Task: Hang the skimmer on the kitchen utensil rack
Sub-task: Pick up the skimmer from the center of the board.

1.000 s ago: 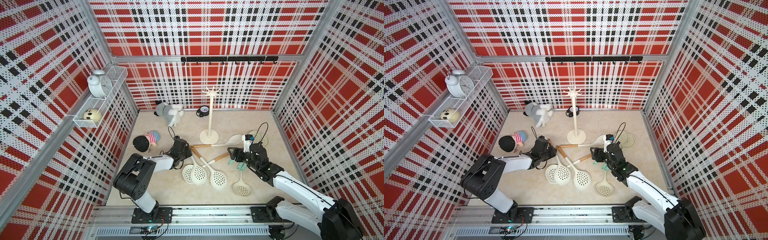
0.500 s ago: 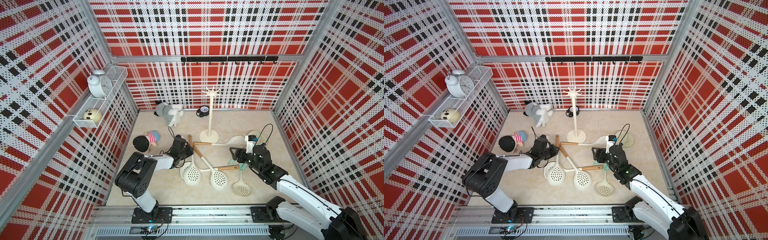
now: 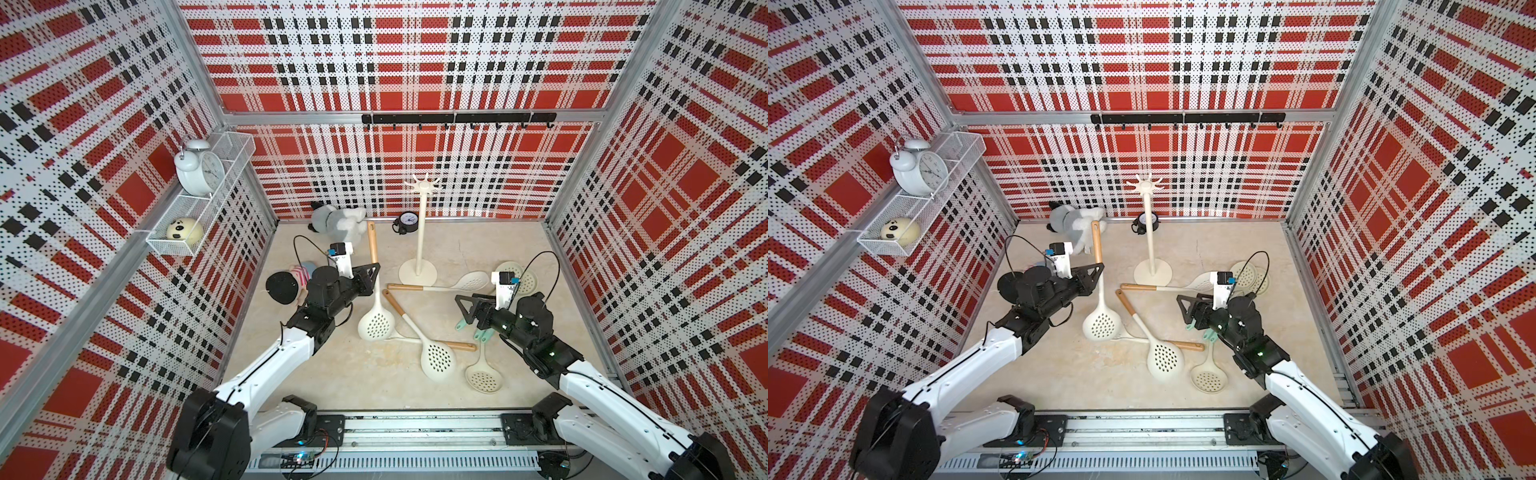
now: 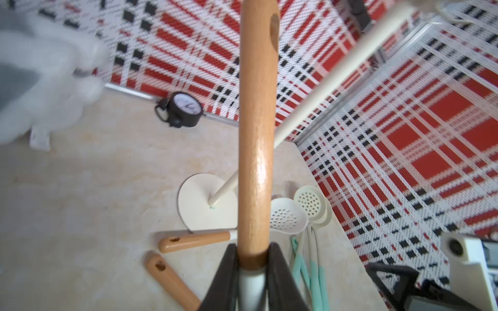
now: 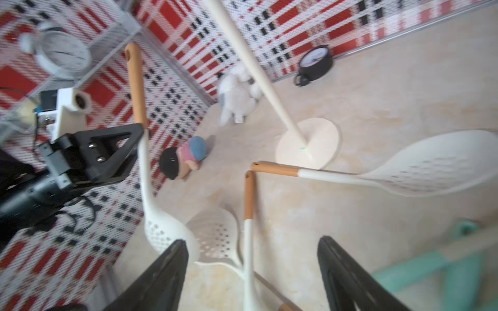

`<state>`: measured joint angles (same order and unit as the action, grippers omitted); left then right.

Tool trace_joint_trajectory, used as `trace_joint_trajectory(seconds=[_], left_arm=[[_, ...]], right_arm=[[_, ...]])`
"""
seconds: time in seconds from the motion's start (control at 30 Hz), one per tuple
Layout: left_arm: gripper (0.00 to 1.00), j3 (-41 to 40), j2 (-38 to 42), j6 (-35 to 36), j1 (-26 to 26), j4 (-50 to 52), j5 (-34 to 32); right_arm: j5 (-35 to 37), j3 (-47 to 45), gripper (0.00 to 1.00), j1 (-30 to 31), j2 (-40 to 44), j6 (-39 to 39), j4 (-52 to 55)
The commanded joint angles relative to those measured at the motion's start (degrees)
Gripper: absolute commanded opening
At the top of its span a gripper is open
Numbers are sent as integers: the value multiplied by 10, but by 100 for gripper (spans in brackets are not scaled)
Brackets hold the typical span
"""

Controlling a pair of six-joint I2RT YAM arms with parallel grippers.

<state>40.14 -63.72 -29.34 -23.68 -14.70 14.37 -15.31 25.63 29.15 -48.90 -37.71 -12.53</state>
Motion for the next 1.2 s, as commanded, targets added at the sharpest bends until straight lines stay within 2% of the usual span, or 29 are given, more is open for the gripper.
trace_joint_trajectory(seconds=[0.0, 0.13, 0.2, 0.3, 0.4, 0.5, 0.7, 0.77, 0.93, 1.17], left_arm=[[0, 61, 20, 117, -54, 4, 44], [0, 91, 15, 159, -130, 0, 64], [0, 98, 14, 173, -166, -7, 66], [0, 100, 12, 177, -189, -22, 81], [0, 109, -1, 170, -197, -33, 113], [0, 125, -17, 175, -211, -31, 131], [0, 145, -40, 172, -226, -33, 150], [0, 150, -45, 170, -231, -37, 159], [0, 152, -52, 157, -234, -54, 169], [0, 154, -63, 129, -234, -90, 175]], right_arm=[[-155, 11, 88, 1, -30, -52, -190], [-226, 30, 91, -8, -90, -156, -365], [-251, 30, 91, -26, -122, -237, -486], [-273, 31, 91, -54, -170, -361, -680], [-296, 58, 89, -61, -213, -418, -781], [-307, 82, 86, -62, -224, -408, -771], [-309, 114, 85, -64, -183, -270, -587], [-309, 119, 80, -63, -170, -239, -543], [-324, 116, 64, -63, -168, -238, -549], [-341, 106, 57, -63, -190, -273, -624]])
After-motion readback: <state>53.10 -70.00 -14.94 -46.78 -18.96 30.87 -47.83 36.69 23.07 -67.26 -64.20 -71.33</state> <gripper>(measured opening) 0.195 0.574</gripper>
